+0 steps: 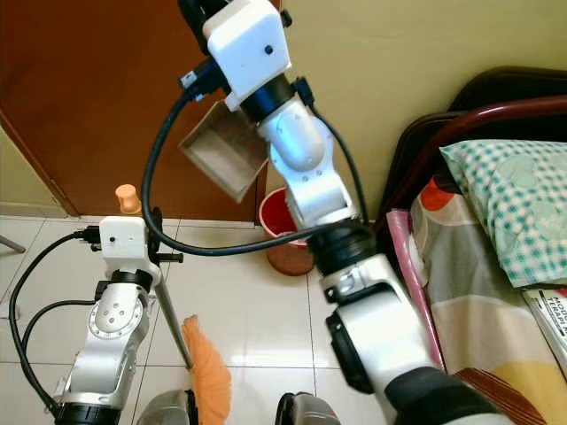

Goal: Sweep floor

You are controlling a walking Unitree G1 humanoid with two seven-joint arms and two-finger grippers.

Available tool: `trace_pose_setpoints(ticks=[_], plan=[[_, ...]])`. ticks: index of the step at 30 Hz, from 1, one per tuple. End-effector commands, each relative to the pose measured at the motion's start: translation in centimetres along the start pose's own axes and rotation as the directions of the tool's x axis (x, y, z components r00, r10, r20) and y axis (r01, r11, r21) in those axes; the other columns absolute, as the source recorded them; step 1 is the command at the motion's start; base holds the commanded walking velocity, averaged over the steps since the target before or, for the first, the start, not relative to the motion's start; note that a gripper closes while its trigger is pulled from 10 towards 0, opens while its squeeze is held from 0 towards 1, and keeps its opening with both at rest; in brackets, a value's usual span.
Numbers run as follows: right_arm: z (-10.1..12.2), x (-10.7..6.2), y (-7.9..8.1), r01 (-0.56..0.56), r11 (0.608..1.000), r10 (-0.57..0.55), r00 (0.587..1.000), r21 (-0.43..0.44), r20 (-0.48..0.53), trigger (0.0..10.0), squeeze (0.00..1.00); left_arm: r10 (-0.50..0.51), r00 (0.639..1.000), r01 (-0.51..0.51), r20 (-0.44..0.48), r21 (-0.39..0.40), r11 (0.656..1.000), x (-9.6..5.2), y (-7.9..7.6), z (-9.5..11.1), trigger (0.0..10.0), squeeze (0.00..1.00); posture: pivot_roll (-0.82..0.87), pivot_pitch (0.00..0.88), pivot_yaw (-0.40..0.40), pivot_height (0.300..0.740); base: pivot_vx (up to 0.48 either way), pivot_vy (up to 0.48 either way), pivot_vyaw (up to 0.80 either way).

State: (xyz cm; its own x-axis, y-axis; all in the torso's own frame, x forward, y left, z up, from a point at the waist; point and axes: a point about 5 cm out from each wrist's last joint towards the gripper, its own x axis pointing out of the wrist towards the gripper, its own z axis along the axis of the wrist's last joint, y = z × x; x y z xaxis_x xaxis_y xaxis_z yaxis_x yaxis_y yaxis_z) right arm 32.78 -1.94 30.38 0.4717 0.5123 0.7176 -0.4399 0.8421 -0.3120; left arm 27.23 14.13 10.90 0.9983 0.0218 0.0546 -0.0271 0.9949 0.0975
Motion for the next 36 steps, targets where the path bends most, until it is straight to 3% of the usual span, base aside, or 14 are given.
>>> trace_pose_setpoints(ticks=[1, 3, 6, 8, 9, 11, 17, 18, 20, 24, 26, 28, 34, 36], plan=[[-0.5, -1.1, -0.1, 0.037, 0.999, -0.035, 0.999, 0.037, -0.037, 10.0, 0.0, -0.008, 1.0, 0.008, 0.02, 0.007, 1.0, 0.1, -0.3, 0.4, 10.0, 0.0, 0.14, 0.083, -0.074, 0.74, 0.0, 0.0, 0.0], [-2.0, -2.9, 0.0, 0.08, 0.994, -0.07, 0.99, 0.077, -0.124, 10.0, 0.0, 0.0, 1.0, -0.001, 0.025, 0.013, 1.0, 0.0, -0.2, 0.5, 10.0, 0.0, 0.15, 0.081, -0.08, 0.74, 0.0, 0.0, 0.0], [-2.8, -4.0, -0.1, 0.09, 0.993, -0.077, 0.983, 0.071, -0.167, 10.0, 0.0, 0.01, 1.0, -0.01, 0.021, 0.017, 1.0, -0.3, 0.0, 0.4, 10.0, 0.0, 0.15, 0.081, -0.08, 0.74, 0.0, 0.0, 0.0], [-4.4, -6.3, -0.9, 0.165, 0.982, -0.133, 0.949, 0.089, -0.286, 10.0, 0.0, 0.02, 1.0, -0.021, 0.007, 0.029, 0.999, -0.6, 0.3, 0.0, 10.0, 0.0, 0.15, 0.08, -0.085, 0.74, 0.0, 0.0, 0.0], [-4.4, -6.3, -0.9, 0.165, 0.982, -0.133, 0.949, 0.089, -0.286, 10.0, 0.0, 0.02, 1.0, -0.021, 0.007, 0.029, 0.999, -0.6, 0.3, 0.0, 10.0, 0.0, 0.15, 0.08, -0.085, 0.74, 0.0, 0.0, 0.0], [-5.5, -8.1, -1.5, 0.245, 0.964, -0.191, 0.907, 0.1, -0.376, 10.0, 0.0, 0.023, 1.0, -0.023, 0.002, 0.034, 0.999, -0.7, 0.5, -0.1, 10.0, 0.0, 0.15, 0.08, -0.085, 0.74, 0.0, 0.0, 0.0], [-8.5, -14.1, -2.9, 0.426, 0.905, -0.336, 0.733, 0.015, -0.591, 10.0, 0.0, 0.038, 0.999, -0.038, -0.003, 0.057, 0.998, -0.6, 1.0, -0.2, 10.0, 0.0, 0.15, 0.082, -0.085, 0.74, 0.0, 0.0, 0.0], [-8.5, -14.1, -2.9, 0.426, 0.905, -0.336, 0.733, 0.015, -0.591, 10.0, 0.0, 0.038, 0.999, -0.038, -0.003, 0.057, 0.998, -0.6, 1.0, -0.2, 10.0, 0.0, 0.15, 0.082, -0.085, 0.74, 0.0, 0.0, 0.0], [-9.7, -18.1, -3.8, 0.541, 0.839, -0.419, 0.585, -0.05, -0.695, 10.0, 0.0, 0.043, 0.999, -0.042, -0.002, 0.064, 0.997, -0.8, 1.1, -0.1, 10.0, 0.0, 0.17, 0.085, -0.087, 0.74, 0.0, 0.0, 0.0], [-9.9, -19.7, -4.3, 0.572, 0.815, -0.447, 0.518, -0.092, -0.73, 10.0, 0.0, 0.044, 0.999, -0.043, -0.003, 0.07, 0.997, -0.9, 1.1, -0.1, 10.0, 0.0, 0.17, 0.087, -0.084, 0.74, 0.0, 0.0, 0.0], [-10.4, -21.3, -4.3, 0.531, 0.833, -0.433, 0.455, -0.153, -0.778, 10.0, 0.0, 0.04, 0.999, -0.039, -0.013, 0.074, 0.997, -1.0, 1.1, -0.4, 10.0, 0.0, 0.17, 0.081, -0.079, 0.74, 0.0, 0.0, 0.0], [-10.8, -22.5, -4.2, 0.572, 0.805, -0.431, 0.387, -0.154, -0.816, 10.0, 0.0, 0.034, 0.999, -0.032, -0.02, 0.077, 0.997, -1.0, 1.1, -0.6, 10.0, 0.0, 0.17, 0.072, -0.079, 0.74, 0.0, 0.0, 0.0], [-10.8, -23.0, -4.4, 0.586, 0.792, -0.434, 0.345, -0.17, -0.832, 10.0, 0.0, 0.027, 1.0, -0.026, -0.016, 0.085, 0.996, -0.7, 1.0, -0.3, 10.0, 0.0, 0.18, 0.071, -0.078, 0.74, 0.0, 0.0, 0.0], [-10.8, -23.5, -4.5, 0.602, 0.777, -0.44, 0.308, -0.185, -0.844, 10.0, 0.0, 0.035, 0.999, -0.034, -0.017, 0.087, 0.996, -0.7, 1.3, -0.3, 10.0, 0.0, 0.18, 0.074, -0.079, 0.74, 0.0, 0.0, 0.0]])
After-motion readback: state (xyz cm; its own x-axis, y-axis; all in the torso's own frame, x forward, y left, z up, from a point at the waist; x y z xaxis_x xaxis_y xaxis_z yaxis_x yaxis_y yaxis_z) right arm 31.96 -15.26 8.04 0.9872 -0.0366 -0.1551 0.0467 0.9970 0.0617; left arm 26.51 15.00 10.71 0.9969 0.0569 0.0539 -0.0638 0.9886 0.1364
